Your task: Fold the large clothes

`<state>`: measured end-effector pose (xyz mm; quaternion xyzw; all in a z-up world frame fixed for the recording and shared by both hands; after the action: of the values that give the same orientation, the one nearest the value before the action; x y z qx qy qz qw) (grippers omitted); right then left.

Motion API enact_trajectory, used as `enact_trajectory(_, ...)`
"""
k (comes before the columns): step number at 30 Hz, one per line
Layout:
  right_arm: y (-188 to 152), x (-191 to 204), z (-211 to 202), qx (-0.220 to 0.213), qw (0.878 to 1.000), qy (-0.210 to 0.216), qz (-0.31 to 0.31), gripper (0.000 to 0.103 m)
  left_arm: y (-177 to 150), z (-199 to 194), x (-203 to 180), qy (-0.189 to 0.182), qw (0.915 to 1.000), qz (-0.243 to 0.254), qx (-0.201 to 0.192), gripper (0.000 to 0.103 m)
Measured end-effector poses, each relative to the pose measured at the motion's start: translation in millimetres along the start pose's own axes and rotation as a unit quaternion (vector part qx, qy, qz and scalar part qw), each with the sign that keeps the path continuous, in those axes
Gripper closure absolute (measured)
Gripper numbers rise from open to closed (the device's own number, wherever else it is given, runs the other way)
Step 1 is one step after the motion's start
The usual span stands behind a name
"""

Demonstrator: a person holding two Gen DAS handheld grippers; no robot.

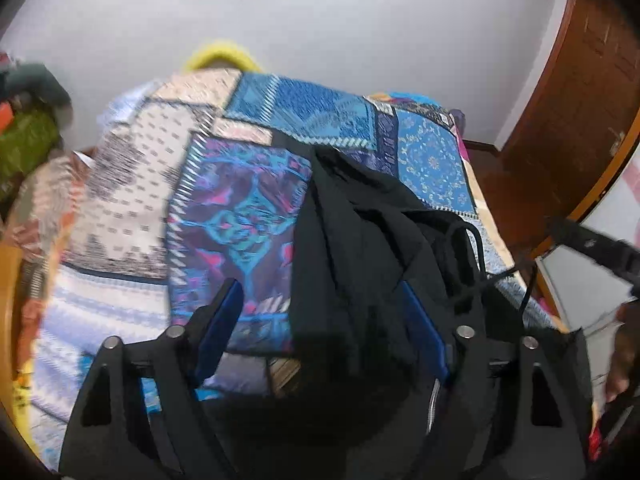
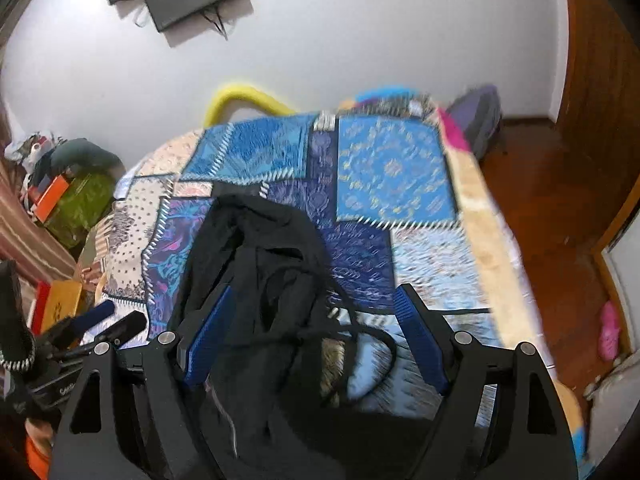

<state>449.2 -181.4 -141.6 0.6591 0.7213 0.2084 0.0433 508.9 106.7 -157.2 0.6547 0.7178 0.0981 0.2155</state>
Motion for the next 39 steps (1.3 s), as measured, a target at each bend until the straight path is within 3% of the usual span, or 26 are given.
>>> enact_trajectory(3, 9, -6, 39, 0.04, 0.999, -0.006, 0.011, 0.025, 16, 32, 4, -0.054, 0.998, -0.012, 0.031, 0.043)
enact_trajectory(5, 11, -10, 62, 0.071, 0.997, -0.008, 0.017, 0.036, 23, 49, 5, -0.063, 0.997, -0.015, 0.044, 0.062)
enact_trajectory(7, 10, -15, 82, 0.102, 0.994, 0.001, 0.026, 0.056, 27, 67, 6, -0.07, 0.9958, -0.017, 0.057, 0.075)
enact_trajectory(8, 9, -18, 92, 0.116, 0.992, 0.016, 0.037, 0.059, 28, 73, 7, -0.071, 0.9955, -0.018, 0.06, 0.078)
enact_trajectory(10, 3, -24, 100, 0.125, 0.989, 0.049, 0.06, 0.077, 26, 80, 7, -0.075, 0.9954, -0.02, 0.055, 0.085)
enact_trajectory(13, 0, -24, 96, 0.118, 0.99, 0.049, 0.059, 0.087, 22, 76, 4, -0.066, 0.997, -0.012, 0.039, 0.095)
enact_trajectory(16, -3, -17, 76, 0.092, 0.995, 0.024, 0.037, 0.09, 17, 62, 0, -0.045, 0.9984, -0.003, 0.034, 0.097)
enact_trajectory(24, -28, 6, -2, 0.043, 0.999, 0.019, -0.002, 0.092, -5, -9, -19, -0.036, 0.9988, 0.03, 0.016, 0.097)
enact_trajectory(32, -84, 26, -69, 0.019, 0.999, 0.036, -0.036, 0.092, -65, -83, -42, -0.035, 0.9969, 0.068, 0.015, 0.097)
enact_trajectory(39, -142, 24, -79, 0.03, 0.998, 0.034, -0.047, 0.092, -132, -103, -46, -0.057, 0.9953, 0.07, 0.034, 0.097)
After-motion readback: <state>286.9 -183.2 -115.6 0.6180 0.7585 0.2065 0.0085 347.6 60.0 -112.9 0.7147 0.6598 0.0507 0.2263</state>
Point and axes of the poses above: each gripper's, at about its wrist camera, not at the fingertips, and z roughly the way its jaws point, x to its left, y to its top, the point moved 2 cm from there along z, roughly the way its jaws point, and after that the axes turned 12 degrees about x, right-handed, at the moved point
